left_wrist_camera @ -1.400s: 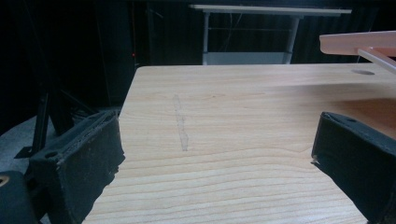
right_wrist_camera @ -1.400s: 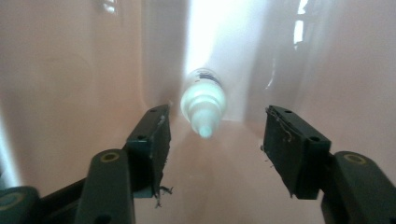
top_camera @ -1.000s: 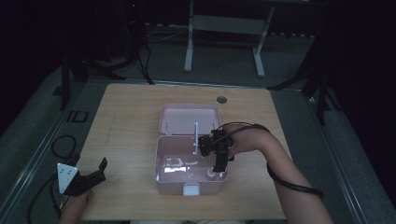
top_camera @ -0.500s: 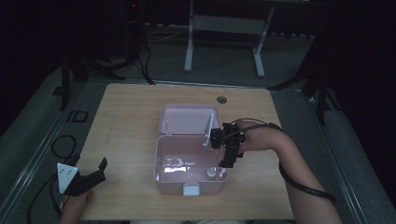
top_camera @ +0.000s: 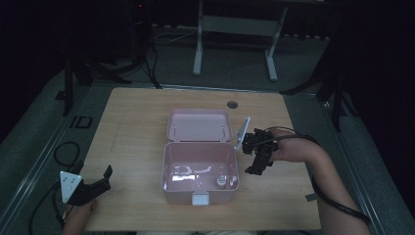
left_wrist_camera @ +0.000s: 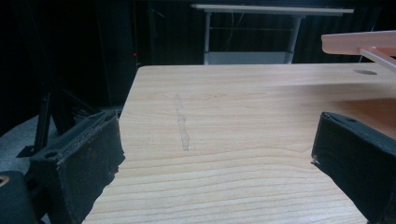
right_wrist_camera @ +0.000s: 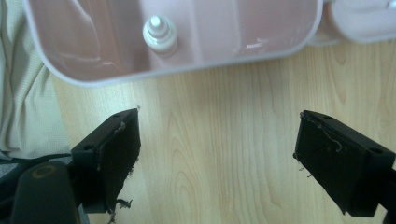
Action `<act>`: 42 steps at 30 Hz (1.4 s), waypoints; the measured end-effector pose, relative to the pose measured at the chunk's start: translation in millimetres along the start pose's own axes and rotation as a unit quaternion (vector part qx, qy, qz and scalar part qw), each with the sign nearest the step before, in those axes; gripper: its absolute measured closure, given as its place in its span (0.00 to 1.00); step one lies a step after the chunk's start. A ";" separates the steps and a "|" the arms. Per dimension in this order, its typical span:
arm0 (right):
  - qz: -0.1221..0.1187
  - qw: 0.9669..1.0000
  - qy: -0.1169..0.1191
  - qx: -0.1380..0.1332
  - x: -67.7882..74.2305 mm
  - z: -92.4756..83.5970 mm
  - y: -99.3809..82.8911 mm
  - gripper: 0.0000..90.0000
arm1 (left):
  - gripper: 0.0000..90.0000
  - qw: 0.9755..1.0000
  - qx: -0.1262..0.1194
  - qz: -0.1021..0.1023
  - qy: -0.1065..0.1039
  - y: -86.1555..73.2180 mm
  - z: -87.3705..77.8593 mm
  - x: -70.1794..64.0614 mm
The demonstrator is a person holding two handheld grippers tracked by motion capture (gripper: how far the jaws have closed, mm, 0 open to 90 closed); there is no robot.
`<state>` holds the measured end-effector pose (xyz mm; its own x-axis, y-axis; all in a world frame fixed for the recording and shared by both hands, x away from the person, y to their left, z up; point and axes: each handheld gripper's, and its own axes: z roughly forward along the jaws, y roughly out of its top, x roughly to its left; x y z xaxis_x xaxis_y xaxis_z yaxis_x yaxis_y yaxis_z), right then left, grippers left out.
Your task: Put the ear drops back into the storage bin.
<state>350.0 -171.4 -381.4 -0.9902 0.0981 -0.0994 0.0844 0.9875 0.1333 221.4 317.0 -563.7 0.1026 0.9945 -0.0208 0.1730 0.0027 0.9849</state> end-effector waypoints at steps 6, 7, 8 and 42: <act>0.027 0.999 -0.005 -0.018 -3.8 15.8 -19.7 0.16 | 0.02 1.000 0.000 0.000 0.000 0.0 0.1 0.0; 0.027 0.999 -0.005 -0.018 -3.8 15.8 -19.7 0.16 | 0.02 1.000 0.001 0.000 0.000 0.0 0.1 0.0; 0.037 0.999 0.002 -0.023 -5.8 22.6 -25.9 0.15 | 0.02 1.000 0.000 0.000 0.000 0.0 0.0 0.0; 0.335 0.910 -0.198 -0.142 -27.9 112.8 -149.8 0.15 | 0.02 1.000 0.000 0.000 0.002 0.0 0.0 -0.2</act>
<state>377.5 -308.1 -509.8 -0.6039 0.7596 -0.2414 0.5670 0.6223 0.5396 221.4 316.8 -563.7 0.0983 0.9950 -0.0200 0.1722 0.0028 0.9851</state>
